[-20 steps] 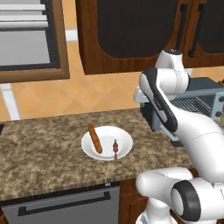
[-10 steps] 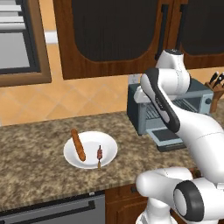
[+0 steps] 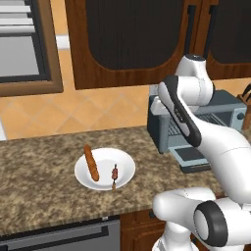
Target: Pick up the kebab skewer and baguette bread, and place them inside the toaster oven. Close the toaster oven door and start by setting the timer.
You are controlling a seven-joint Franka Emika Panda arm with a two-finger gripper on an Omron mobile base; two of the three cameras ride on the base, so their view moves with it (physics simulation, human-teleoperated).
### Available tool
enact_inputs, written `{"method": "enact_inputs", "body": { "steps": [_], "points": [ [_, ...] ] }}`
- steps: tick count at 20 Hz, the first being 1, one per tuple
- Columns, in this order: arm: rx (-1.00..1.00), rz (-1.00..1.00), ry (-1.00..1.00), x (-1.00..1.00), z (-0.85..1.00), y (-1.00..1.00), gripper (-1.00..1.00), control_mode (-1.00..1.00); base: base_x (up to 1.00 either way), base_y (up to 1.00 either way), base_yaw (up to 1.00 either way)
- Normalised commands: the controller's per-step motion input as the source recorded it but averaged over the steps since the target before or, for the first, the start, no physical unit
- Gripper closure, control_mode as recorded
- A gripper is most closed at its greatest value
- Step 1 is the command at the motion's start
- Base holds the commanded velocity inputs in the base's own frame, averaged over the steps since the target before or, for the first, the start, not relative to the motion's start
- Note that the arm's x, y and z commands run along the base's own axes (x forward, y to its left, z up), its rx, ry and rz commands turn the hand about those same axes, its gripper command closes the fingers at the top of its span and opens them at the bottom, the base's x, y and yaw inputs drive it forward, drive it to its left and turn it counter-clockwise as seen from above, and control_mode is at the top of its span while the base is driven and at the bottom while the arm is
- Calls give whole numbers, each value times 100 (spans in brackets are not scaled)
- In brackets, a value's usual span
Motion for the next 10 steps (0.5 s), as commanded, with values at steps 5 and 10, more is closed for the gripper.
{"method": "enact_inputs", "body": {
  "steps": [5, 10],
  "points": [
    [0, 0, 0, 0, 0, 0, -100, -100, 0, 0, 0],
    [0, 0, 0, -25, -17, 25, -100, -100, 0, 0, 0]
  ]
}}
